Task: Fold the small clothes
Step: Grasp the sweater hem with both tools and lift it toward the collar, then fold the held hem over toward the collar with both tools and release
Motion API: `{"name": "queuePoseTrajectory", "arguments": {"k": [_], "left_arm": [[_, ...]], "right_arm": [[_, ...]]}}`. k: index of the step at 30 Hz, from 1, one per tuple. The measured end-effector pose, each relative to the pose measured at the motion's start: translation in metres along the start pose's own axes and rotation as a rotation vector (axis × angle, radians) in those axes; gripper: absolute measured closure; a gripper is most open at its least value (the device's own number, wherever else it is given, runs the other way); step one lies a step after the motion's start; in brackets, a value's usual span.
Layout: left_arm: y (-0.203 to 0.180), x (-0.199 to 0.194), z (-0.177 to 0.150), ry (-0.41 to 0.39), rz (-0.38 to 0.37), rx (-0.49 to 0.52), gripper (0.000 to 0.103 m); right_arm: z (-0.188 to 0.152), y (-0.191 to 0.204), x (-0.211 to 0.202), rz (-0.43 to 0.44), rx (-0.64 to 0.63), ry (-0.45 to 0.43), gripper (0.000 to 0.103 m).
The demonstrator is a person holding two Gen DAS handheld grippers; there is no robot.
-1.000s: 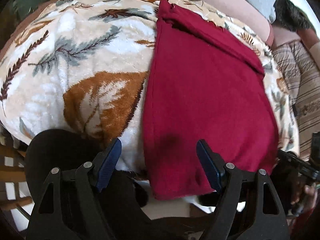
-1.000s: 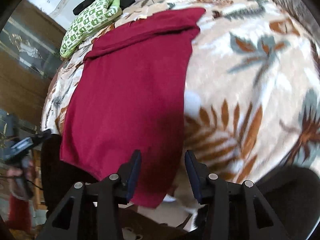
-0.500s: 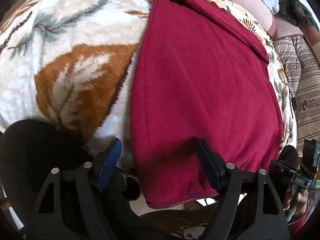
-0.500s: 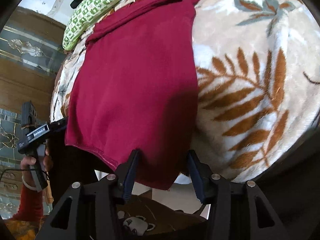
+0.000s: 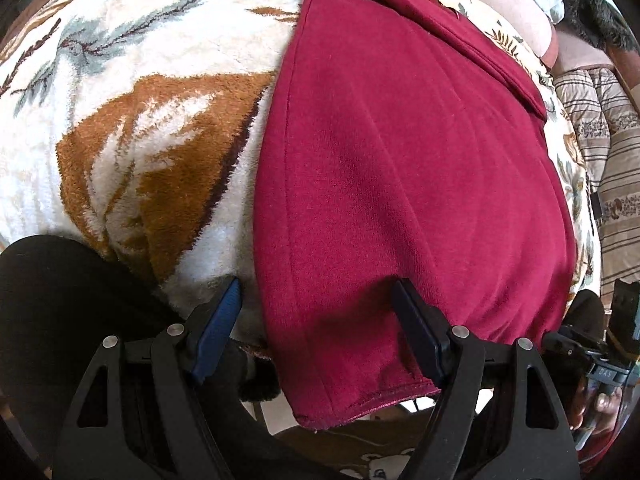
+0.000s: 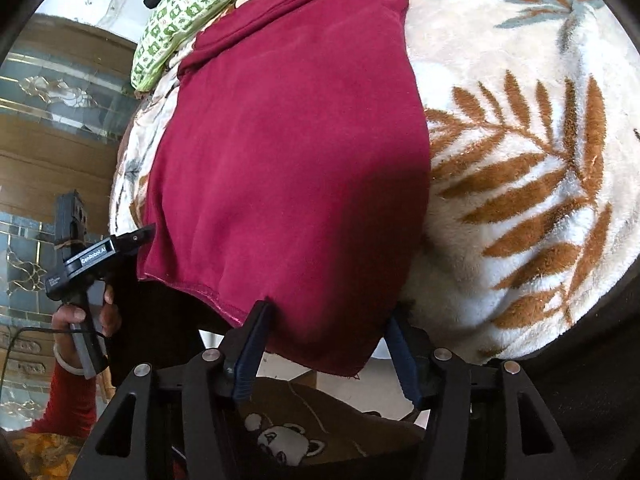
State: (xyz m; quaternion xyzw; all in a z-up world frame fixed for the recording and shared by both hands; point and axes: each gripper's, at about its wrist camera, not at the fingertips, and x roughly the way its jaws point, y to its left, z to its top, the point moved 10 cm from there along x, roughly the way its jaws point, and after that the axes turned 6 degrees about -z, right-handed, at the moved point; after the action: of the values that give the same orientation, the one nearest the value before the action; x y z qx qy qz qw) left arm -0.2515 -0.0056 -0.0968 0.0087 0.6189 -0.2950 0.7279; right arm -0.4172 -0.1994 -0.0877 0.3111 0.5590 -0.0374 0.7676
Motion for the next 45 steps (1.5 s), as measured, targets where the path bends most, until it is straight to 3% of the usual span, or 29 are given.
{"name": "queuePoseTrajectory", "arguments": {"k": [8, 11, 13, 16, 19, 21, 23, 33, 45], "left_arm": [[-0.001, 0.003, 0.001, -0.007, 0.016, 0.014, 0.025], [-0.004, 0.003, 0.0, -0.007, 0.012, 0.031, 0.025], [-0.007, 0.003, 0.001, -0.009, 0.009, 0.044, 0.03], [-0.013, 0.0, 0.0, -0.005, -0.002, 0.081, 0.049], [-0.017, -0.001, -0.001, 0.003, -0.004, 0.109, 0.068], [-0.018, -0.003, -0.001, 0.009, -0.006, 0.121, 0.088], [-0.019, -0.007, 0.0, 0.008, -0.01, 0.122, 0.092], [-0.037, -0.042, 0.035, -0.035, -0.177, 0.087, 0.095], [-0.079, -0.058, 0.152, -0.186, -0.228, 0.12, 0.095]], "right_arm": [[0.0, 0.003, 0.004, 0.003, -0.019, 0.01, 0.049], [0.0, 0.007, 0.003, 0.012, -0.043, 0.01, 0.059], [0.003, 0.009, 0.001, 0.037, -0.051, 0.002, 0.074], [0.007, 0.017, -0.005, 0.076, -0.072, -0.021, 0.085], [0.015, 0.025, -0.016, 0.11, -0.103, -0.05, 0.087], [0.021, 0.03, -0.021, 0.139, -0.106, -0.064, 0.087], [0.026, 0.035, -0.027, 0.163, -0.109, -0.081, 0.087], [0.07, 0.041, -0.066, 0.352, -0.035, -0.209, 0.088], [0.197, 0.039, -0.112, 0.39, 0.011, -0.422, 0.089]]}}
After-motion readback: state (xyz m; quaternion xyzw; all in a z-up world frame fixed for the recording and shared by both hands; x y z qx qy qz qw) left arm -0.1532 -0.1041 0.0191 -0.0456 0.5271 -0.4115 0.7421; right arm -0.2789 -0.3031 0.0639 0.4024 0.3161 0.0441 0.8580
